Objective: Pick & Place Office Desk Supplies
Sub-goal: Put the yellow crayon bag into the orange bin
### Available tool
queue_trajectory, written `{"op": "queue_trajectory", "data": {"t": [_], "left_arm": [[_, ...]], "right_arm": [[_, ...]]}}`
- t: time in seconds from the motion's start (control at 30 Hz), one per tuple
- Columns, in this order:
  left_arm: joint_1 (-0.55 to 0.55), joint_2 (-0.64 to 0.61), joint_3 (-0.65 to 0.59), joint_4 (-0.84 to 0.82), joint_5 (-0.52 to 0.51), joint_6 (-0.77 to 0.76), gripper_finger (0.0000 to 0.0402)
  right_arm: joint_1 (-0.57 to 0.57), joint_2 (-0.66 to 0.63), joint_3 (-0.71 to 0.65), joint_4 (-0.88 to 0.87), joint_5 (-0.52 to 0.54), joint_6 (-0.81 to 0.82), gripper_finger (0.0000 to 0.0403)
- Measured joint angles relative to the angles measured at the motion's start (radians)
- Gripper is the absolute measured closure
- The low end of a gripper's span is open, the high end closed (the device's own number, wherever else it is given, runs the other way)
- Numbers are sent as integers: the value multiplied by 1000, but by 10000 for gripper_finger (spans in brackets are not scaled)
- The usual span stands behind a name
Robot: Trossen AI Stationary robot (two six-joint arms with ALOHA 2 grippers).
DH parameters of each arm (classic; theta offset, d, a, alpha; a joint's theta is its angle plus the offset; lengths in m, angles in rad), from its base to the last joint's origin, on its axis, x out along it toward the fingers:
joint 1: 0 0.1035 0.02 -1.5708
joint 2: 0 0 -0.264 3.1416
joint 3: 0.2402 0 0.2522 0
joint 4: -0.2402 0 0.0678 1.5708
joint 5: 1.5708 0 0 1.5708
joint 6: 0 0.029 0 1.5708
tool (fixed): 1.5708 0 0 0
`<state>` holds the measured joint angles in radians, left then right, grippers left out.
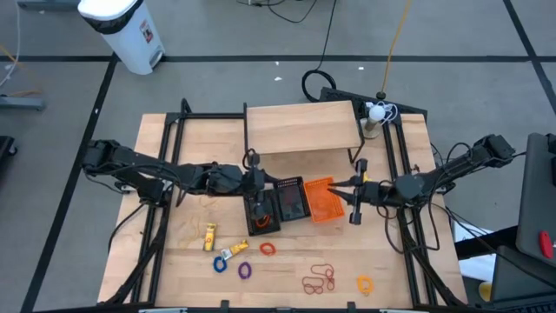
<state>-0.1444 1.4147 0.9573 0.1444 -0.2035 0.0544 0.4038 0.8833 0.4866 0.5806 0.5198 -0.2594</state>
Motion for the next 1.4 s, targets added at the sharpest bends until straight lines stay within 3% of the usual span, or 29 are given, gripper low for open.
{"op": "queue_trajectory", "data": {"t": [0.1, 0.17, 0.43, 0.63, 0.7, 0.9, 1.0, 1.13, 1.27, 1.4], "left_arm": [[0, 0, 0, -1, 59, -5, 277], [-1, 0, 0, -1, 76, -10, 277], [-2, 0, 0, -15, 75, -11, 277], [-1, 0, 0, -15, 74, -11, 277], [-1, 0, 0, -23, 73, -17, 277], [-1, 0, 0, -74, 73, -50, 277], [-1, 0, 0, -107, 73, -78, 277], [-1, 0, 0, -121, 73, -87, 277], [3, 0, 0, -120, 73, -82, 277], [18, 0, 0, -117, 73, -75, 277]], "right_arm": [[0, 0, -1, -15, 10, 11, 358], [0, 0, -1, -35, 80, 43, 358], [0, -6, -1, -174, 631, 149, 358], [25, -2, 0, -209, 895, 180, 358], [47, -2, 0, -253, 938, 247, 358], [125, 17, 0, -338, 909, 437, 360], [142, 21, 0, -345, 836, 470, 370], [116, 20, 43, -459, 652, 540, 393], [33, 44, 158, -837, 386, 786, 400], [-49, 91, 236, -1118, 209, 984, 400]]}}
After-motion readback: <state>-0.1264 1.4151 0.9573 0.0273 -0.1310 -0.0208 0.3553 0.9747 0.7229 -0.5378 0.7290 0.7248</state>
